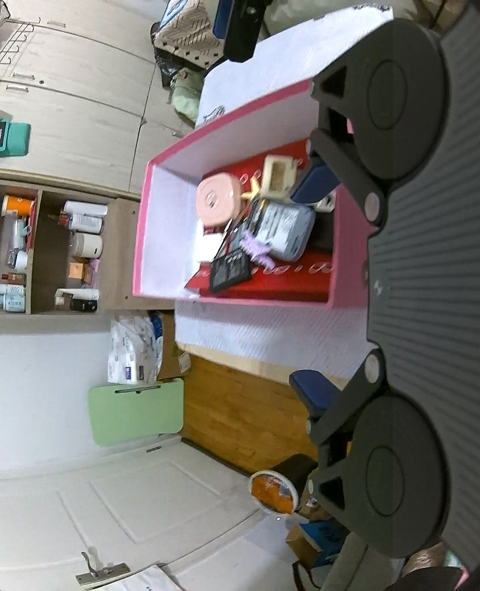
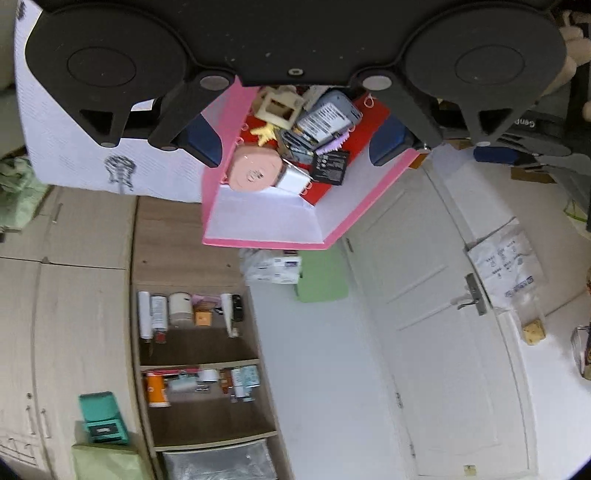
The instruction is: Organize rigid objects
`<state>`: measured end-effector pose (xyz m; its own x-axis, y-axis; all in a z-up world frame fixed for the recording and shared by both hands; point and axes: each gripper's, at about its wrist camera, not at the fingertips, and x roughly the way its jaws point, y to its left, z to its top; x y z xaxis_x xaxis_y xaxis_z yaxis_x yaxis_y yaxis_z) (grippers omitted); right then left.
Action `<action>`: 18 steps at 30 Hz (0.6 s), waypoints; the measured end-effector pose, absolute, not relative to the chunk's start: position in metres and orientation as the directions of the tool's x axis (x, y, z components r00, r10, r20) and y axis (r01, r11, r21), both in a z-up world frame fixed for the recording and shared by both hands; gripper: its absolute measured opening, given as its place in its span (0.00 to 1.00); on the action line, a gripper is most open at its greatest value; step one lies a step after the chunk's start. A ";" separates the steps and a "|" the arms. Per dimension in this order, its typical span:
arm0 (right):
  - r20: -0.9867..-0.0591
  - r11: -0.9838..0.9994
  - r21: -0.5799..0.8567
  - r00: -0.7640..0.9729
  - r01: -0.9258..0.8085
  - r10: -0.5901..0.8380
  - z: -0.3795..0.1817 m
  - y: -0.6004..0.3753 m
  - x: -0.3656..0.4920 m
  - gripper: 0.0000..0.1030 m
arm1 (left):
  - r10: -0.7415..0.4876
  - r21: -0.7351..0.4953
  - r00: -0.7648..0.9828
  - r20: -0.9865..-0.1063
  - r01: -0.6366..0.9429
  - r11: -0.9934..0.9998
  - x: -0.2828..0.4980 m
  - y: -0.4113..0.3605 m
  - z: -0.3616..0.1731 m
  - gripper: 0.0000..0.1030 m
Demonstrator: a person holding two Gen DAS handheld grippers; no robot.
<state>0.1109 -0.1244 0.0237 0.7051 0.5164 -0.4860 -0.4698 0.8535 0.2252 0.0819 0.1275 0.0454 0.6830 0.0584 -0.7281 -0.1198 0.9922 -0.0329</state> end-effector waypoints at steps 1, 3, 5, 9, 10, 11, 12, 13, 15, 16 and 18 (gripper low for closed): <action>-0.485 0.859 0.225 0.712 -0.460 0.508 0.024 -0.126 0.106 0.87 | 0.054 -0.034 0.680 -0.731 -0.116 0.993 0.080 0.124 0.045 0.95; -0.478 0.871 0.200 0.732 -0.448 0.486 0.024 -0.130 0.096 0.88 | 0.045 -0.038 0.680 -0.732 -0.107 0.993 0.073 0.114 0.044 0.95; -0.478 0.881 0.186 0.743 -0.436 0.469 0.025 -0.135 0.090 0.88 | 0.024 -0.063 0.681 -0.732 -0.103 0.993 0.068 0.108 0.044 0.95; -0.457 0.892 0.223 0.765 -0.394 0.453 0.029 -0.150 0.077 0.88 | -0.001 -0.102 0.687 -0.726 -0.105 0.989 0.058 0.096 0.045 0.95; -0.442 0.891 0.234 0.773 -0.389 0.454 0.030 -0.156 0.073 0.88 | 0.015 -0.086 0.691 -0.723 -0.111 0.990 0.055 0.091 0.046 0.95; -0.424 0.890 0.247 0.783 -0.384 0.456 0.032 -0.160 0.069 0.88 | 0.034 -0.071 0.695 -0.718 -0.121 0.990 0.053 0.088 0.047 0.95; -0.402 0.888 0.259 0.793 -0.381 0.458 0.034 -0.164 0.066 0.88 | 0.052 -0.058 0.699 -0.713 -0.132 0.990 0.051 0.085 0.048 0.96; -0.373 0.884 0.277 0.806 -0.376 0.460 0.035 -0.170 0.062 0.88 | 0.062 -0.052 0.702 -0.710 -0.140 0.989 0.048 0.082 0.049 0.97; -0.343 0.870 0.327 0.811 -0.370 0.474 0.037 -0.182 0.058 0.88 | 0.052 -0.070 0.701 -0.711 -0.144 0.987 0.045 0.079 0.049 1.00; -0.345 0.863 0.341 0.804 -0.373 0.484 0.038 -0.185 0.057 0.88 | 0.041 -0.085 0.697 -0.716 -0.145 0.986 0.046 0.077 0.048 1.00; -0.379 0.866 0.352 0.792 -0.356 0.479 0.037 -0.189 0.057 0.88 | 0.031 -0.090 0.695 -0.719 -0.137 0.986 0.044 0.072 0.047 1.00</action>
